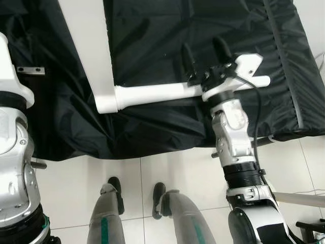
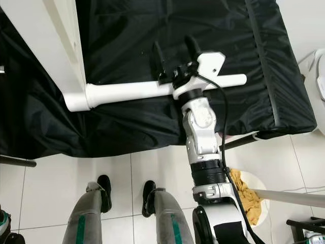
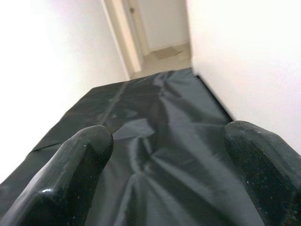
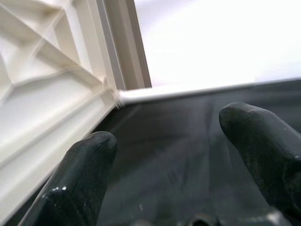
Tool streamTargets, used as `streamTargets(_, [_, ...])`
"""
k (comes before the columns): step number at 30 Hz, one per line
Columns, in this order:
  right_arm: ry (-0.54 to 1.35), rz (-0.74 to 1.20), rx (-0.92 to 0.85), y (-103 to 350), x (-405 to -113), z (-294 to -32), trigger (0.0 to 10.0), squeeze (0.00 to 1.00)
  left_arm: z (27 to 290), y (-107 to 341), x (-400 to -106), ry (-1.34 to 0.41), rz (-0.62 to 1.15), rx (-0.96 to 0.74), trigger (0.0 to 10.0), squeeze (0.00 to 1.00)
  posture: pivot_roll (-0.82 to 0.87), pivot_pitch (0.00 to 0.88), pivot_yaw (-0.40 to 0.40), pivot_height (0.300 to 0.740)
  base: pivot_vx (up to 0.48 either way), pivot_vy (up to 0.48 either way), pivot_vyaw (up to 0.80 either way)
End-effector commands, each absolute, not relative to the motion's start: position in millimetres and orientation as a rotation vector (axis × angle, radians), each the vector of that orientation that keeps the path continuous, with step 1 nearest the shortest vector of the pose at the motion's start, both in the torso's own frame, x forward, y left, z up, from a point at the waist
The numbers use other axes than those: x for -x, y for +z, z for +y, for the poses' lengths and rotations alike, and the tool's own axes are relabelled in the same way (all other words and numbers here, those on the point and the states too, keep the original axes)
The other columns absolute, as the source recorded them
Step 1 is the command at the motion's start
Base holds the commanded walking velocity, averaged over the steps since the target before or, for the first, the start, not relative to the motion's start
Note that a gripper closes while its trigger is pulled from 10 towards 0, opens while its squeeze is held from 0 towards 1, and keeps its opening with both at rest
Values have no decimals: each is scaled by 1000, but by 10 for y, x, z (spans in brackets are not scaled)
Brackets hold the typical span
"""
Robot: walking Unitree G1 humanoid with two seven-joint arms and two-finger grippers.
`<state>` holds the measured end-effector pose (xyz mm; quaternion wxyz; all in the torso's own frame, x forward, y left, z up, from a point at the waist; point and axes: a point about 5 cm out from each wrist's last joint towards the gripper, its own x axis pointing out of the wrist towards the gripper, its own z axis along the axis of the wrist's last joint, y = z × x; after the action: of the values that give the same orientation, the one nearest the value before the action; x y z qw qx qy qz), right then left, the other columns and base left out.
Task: Building children table
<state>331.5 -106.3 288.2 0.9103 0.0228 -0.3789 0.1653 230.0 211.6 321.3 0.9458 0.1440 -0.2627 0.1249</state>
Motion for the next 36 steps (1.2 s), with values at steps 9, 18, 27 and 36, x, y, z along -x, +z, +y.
streamTargets(9, [393,-681,-17,2674,-3234,-1092,10000,0,1918,2959,-2158,-12,-474,-319,10000,0,175,210,-109,740,0,0,0])
streamTargets(18, [388,-621,12,2549,-3258,-1157,10000,0,1903,2884,-2037,-154,-438,-362,10000,0,193,180,-130,740,0,0,0])
streamTargets(27, [396,-603,23,2524,-3349,-1143,10000,0,1730,2695,-1905,-359,-349,-253,10000,0,218,142,-152,740,0,0,0])
streamTargets(36, [388,-583,46,2462,-3384,-1159,10000,0,1527,2522,-1993,-544,-282,-200,10000,0,194,113,-133,740,0,0,0])
